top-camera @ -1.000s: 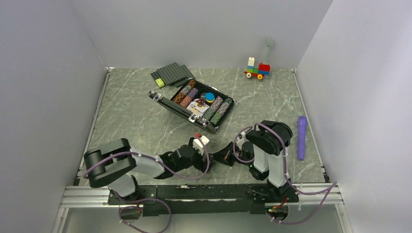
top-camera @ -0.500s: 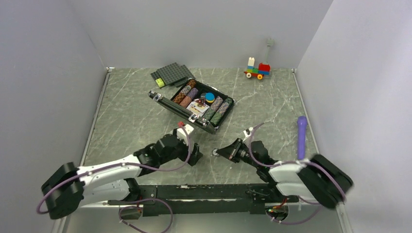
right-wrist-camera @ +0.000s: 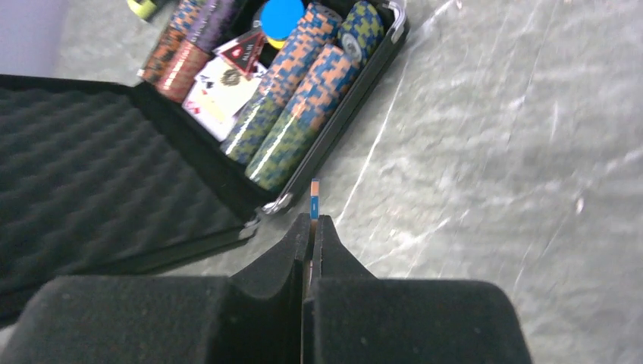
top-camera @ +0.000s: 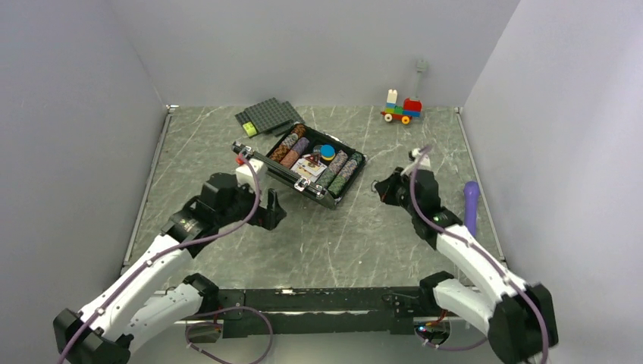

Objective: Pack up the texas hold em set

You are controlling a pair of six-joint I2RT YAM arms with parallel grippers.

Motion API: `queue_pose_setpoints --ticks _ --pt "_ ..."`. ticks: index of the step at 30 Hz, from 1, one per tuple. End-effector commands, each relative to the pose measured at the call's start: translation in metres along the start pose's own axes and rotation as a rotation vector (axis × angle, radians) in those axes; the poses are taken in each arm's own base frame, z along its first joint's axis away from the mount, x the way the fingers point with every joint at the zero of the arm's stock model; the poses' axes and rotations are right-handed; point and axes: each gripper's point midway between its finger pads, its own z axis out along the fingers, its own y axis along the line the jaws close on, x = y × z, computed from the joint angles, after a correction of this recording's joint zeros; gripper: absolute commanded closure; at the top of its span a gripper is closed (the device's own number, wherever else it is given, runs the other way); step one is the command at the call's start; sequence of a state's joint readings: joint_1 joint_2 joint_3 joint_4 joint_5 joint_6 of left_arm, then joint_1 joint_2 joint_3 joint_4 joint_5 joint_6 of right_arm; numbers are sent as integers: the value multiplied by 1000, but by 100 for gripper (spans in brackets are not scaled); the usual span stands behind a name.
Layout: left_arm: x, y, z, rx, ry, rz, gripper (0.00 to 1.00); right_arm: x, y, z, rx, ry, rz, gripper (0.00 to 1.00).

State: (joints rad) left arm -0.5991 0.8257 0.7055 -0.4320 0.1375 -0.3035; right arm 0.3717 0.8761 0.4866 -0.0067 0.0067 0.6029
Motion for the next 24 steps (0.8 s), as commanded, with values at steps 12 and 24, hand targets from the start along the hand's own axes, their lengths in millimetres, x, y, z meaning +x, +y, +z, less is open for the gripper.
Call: queue_pose_setpoints --ticks 12,24 --pt "-21 77 -28 -194 -14 45 1 -65 31 159 -231 105 -724 100" --pt "-17 87 -23 -208 19 19 1 -38 10 219 -271 256 -902 100"
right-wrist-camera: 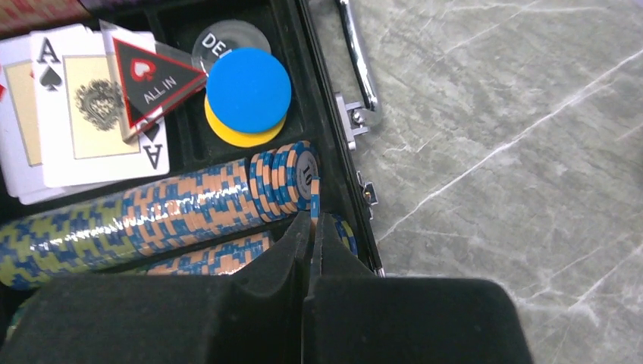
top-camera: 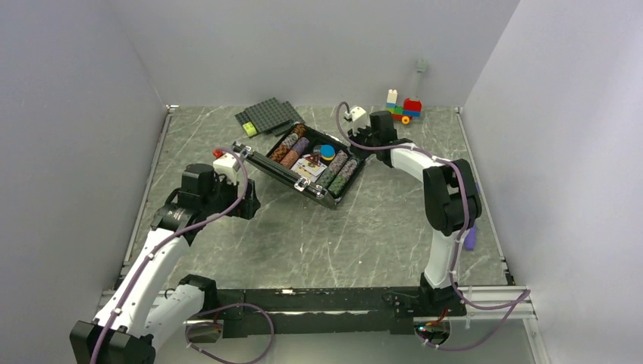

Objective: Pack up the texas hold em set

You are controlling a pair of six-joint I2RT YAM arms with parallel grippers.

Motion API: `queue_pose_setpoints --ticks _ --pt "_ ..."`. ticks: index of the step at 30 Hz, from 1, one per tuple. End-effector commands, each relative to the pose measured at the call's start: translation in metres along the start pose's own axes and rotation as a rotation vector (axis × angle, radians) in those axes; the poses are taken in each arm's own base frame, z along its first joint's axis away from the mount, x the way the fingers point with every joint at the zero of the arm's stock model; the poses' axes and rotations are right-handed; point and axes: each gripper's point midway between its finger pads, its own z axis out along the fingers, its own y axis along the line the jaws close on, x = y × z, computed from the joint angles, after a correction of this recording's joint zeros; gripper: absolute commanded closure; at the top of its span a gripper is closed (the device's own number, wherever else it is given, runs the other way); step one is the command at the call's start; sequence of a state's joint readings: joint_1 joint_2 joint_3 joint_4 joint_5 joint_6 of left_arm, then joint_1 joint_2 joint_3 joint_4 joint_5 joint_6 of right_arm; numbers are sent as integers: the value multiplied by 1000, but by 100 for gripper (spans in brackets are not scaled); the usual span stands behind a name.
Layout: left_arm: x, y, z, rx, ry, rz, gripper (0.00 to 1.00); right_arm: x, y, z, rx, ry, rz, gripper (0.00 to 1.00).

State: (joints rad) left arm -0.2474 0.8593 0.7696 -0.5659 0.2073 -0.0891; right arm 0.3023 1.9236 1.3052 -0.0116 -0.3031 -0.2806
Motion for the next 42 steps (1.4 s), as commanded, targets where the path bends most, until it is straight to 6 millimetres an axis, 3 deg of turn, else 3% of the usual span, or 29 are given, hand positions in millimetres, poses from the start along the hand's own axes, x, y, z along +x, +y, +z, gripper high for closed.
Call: queue_pose_setpoints --ticks 1,19,25,29,32,38,42 --pt "-5 -1 1 21 -8 18 0 -12 -2 8 -44 -14 -110 100" --pt "-5 0 2 23 -3 11 1 -6 11 35 -97 17 -180 99" --pt "-5 -3 3 40 -3 17 1 -9 8 37 -84 35 -153 85" --pt "-5 -3 3 40 -6 15 1 -11 8 38 -86 41 -142 60" --pt "-6 -4 3 47 -12 18 1 -13 8 36 -83 32 -137 56" --pt "-10 -14 3 106 -40 21 1 -47 9 13 -73 -71 -103 49" --pt "-13 -20 6 137 -41 4 4 -82 7 -18 -63 -203 -16 44"
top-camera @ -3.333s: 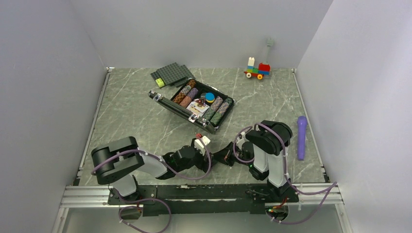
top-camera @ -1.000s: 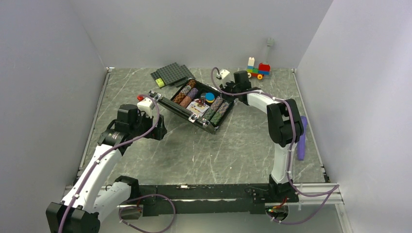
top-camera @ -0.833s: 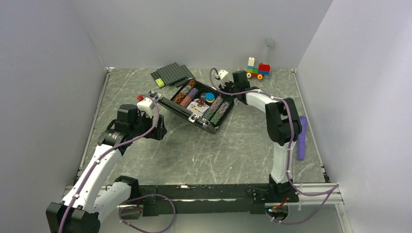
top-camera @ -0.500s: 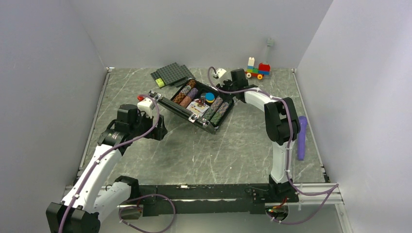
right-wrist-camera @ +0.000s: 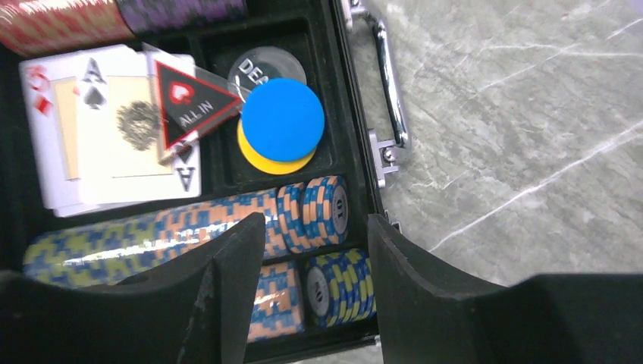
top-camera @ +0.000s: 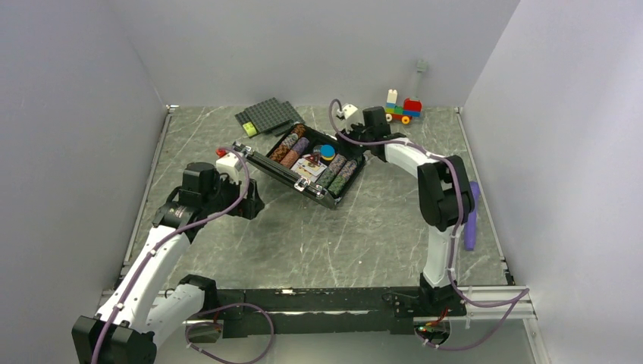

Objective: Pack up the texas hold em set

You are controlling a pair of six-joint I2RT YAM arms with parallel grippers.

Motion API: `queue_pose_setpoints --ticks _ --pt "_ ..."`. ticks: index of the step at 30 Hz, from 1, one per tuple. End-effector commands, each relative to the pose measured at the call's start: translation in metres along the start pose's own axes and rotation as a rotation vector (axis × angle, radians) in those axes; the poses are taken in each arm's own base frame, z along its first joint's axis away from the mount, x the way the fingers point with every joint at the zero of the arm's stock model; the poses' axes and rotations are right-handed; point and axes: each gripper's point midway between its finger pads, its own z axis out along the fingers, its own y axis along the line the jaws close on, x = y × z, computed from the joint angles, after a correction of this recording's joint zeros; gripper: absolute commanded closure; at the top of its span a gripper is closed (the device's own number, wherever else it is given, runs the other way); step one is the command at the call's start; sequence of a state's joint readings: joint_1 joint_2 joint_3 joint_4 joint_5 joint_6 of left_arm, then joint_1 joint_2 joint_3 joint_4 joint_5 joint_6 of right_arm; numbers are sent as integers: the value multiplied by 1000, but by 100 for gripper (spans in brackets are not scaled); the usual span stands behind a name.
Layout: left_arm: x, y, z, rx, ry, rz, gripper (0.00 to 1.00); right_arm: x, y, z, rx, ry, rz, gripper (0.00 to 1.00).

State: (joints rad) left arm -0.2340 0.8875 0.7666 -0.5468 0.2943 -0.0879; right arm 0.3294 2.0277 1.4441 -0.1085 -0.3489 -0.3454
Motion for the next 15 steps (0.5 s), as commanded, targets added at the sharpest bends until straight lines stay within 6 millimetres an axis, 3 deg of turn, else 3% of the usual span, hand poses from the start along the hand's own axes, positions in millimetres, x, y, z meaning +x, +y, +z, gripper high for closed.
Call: queue_pose_setpoints --ticks 1,8,15 --pt "-16 -12 3 72 -57 10 5 -80 -6 -55 28 -270 63 43" --pt "-36 -20 19 111 -71 -27 12 -92 7 -108 54 -376 209 43" --pt "-70 -35 47 93 -71 19 19 -69 13 -150 154 -347 321 42"
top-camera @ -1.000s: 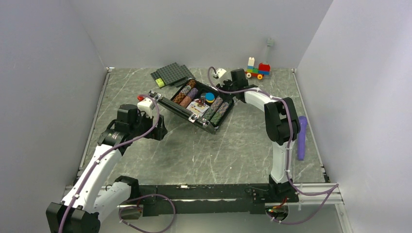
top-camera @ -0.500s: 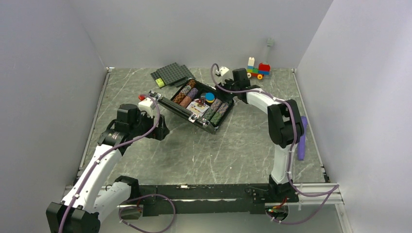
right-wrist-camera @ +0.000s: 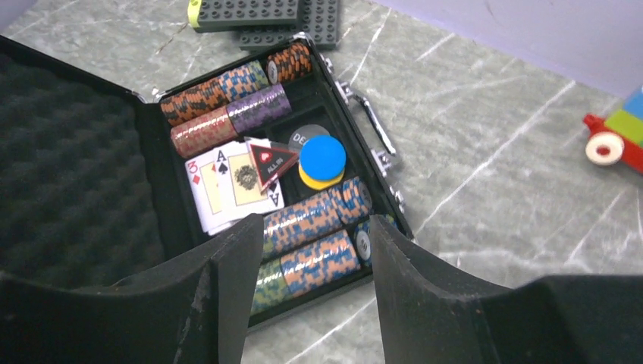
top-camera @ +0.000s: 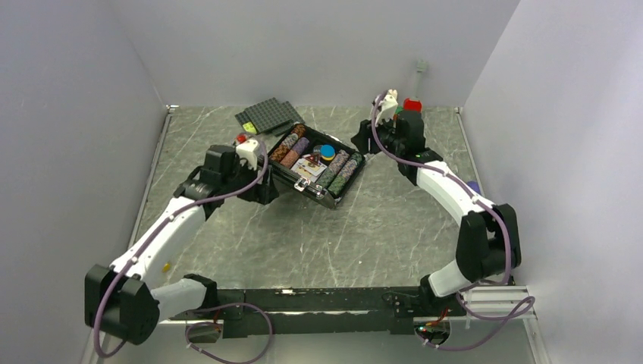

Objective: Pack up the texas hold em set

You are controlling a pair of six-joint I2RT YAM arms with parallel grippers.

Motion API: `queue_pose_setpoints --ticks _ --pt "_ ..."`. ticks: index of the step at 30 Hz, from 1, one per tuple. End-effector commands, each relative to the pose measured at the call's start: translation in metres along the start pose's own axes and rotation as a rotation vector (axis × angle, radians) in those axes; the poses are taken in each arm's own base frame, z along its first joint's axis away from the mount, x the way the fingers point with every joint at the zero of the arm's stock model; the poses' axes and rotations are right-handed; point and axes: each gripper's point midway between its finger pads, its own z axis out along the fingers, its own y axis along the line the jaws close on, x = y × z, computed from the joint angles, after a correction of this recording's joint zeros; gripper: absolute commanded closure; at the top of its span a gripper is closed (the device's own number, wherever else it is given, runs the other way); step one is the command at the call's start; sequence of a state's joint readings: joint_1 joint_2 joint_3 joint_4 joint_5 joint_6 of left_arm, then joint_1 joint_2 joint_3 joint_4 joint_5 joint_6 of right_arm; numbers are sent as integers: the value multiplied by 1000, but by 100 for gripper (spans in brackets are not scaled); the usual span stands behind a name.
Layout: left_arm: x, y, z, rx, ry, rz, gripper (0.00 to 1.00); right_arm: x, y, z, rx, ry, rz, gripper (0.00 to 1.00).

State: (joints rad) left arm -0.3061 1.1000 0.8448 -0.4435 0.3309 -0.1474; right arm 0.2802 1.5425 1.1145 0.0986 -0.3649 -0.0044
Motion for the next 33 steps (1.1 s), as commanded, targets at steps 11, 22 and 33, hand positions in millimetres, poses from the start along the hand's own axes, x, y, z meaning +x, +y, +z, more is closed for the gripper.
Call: queue_pose_setpoints --ticks 11,22,33 --pt "-133 -35 74 -36 -124 148 22 -16 -18 -109 324 -47 153 39" --pt "-167 -49 98 -25 -166 190 16 -40 -14 -172 432 -163 155 32" --pt "-149 -41 0 -83 -278 244 4 -21 -9 -118 312 -58 229 37"
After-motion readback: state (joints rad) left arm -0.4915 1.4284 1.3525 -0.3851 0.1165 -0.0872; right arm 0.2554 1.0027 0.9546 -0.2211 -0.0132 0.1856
